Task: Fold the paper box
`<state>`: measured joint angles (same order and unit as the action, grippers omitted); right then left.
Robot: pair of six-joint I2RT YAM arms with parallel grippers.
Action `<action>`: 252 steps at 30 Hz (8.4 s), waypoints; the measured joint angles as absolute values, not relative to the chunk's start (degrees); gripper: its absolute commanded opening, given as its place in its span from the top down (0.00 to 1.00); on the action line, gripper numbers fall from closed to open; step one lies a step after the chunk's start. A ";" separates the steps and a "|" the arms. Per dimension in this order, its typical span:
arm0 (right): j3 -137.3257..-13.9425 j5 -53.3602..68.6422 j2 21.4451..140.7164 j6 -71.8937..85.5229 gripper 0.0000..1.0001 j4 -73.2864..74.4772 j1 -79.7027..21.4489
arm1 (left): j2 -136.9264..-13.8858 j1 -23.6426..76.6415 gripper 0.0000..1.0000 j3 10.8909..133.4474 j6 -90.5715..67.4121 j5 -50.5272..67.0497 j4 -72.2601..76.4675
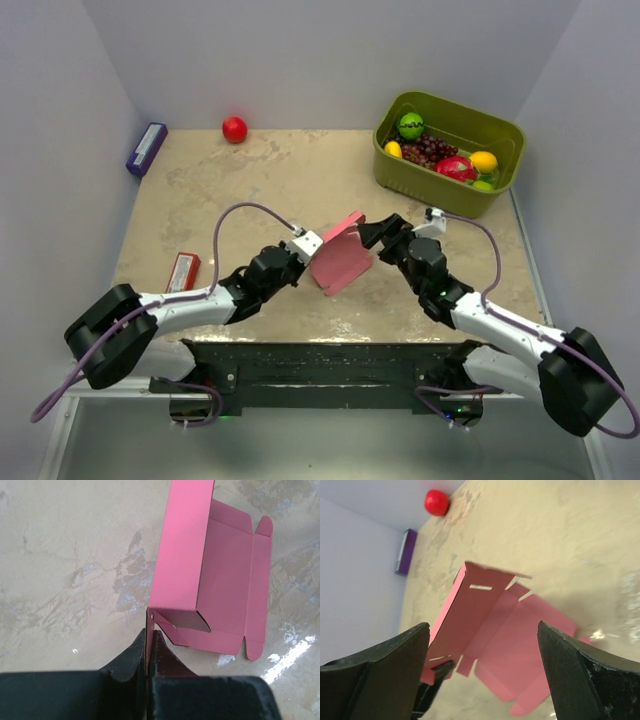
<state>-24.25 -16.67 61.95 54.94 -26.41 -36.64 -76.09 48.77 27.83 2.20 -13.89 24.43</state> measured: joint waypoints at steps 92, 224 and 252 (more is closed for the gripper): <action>-25.52 -19.33 88.58 66.39 1.00 -48.40 -37.60 | -77.97 48.49 0.28 30.81 -1.74 -3.11 20.62; -29.85 -31.94 93.67 69.67 1.00 -45.10 -40.66 | -98.61 48.45 0.76 36.27 -23.49 0.78 32.95; -27.29 -36.53 93.21 74.74 1.00 -46.96 -42.37 | -100.77 54.48 0.58 37.28 -33.23 -15.40 34.98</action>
